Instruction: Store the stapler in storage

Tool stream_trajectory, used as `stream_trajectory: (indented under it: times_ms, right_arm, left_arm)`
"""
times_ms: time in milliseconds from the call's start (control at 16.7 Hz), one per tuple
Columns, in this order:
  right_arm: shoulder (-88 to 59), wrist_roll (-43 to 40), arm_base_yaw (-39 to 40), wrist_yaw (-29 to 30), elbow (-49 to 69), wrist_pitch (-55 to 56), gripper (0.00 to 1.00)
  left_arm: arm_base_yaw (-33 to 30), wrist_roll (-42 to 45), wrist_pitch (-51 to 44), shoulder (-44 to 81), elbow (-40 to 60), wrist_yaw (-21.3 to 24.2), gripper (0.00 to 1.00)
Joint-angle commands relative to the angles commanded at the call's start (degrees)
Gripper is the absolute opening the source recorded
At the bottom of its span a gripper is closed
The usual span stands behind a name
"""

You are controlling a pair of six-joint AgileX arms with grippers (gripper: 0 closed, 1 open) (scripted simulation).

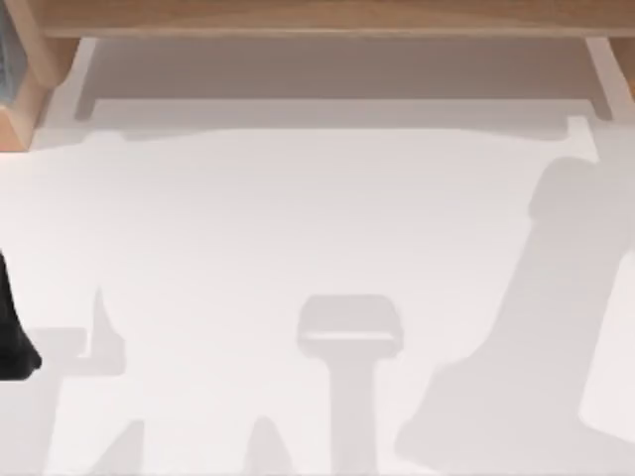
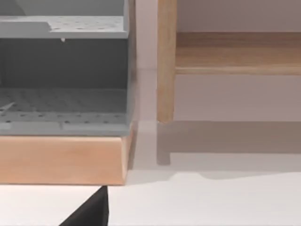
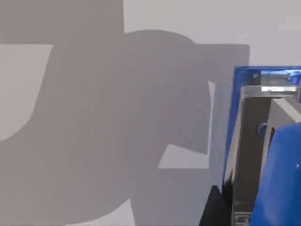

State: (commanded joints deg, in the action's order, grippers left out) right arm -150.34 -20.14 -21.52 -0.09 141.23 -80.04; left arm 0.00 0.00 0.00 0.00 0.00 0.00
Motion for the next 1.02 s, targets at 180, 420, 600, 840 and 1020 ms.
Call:
stream_trajectory:
  times_ms: [180,420,600,840,1020]
  right_arm:
    - [0.0,0.0,0.0,0.0,0.0,0.0,0.53]
    - [0.0,0.0,0.0,0.0,0.0,0.0,0.83]
    - [0.0,0.0,0.0,0.0,0.0,0.0,1.00]
    - [0.0,0.0,0.0,0.0,0.0,0.0,1.00]
    - [0.0,0.0,0.0,0.0,0.0,0.0,1.00]
  left_arm:
    - [0.0,0.0,0.0,0.0,0.0,0.0,1.00]
    - [0.0,0.0,0.0,0.0,0.0,0.0,1.00]
    - [0.0,0.0,0.0,0.0,0.0,0.0,1.00]
    - [0.0,0.0,0.0,0.0,0.0,0.0,1.00]
    - [0.0,0.0,0.0,0.0,0.0,0.0,1.00]
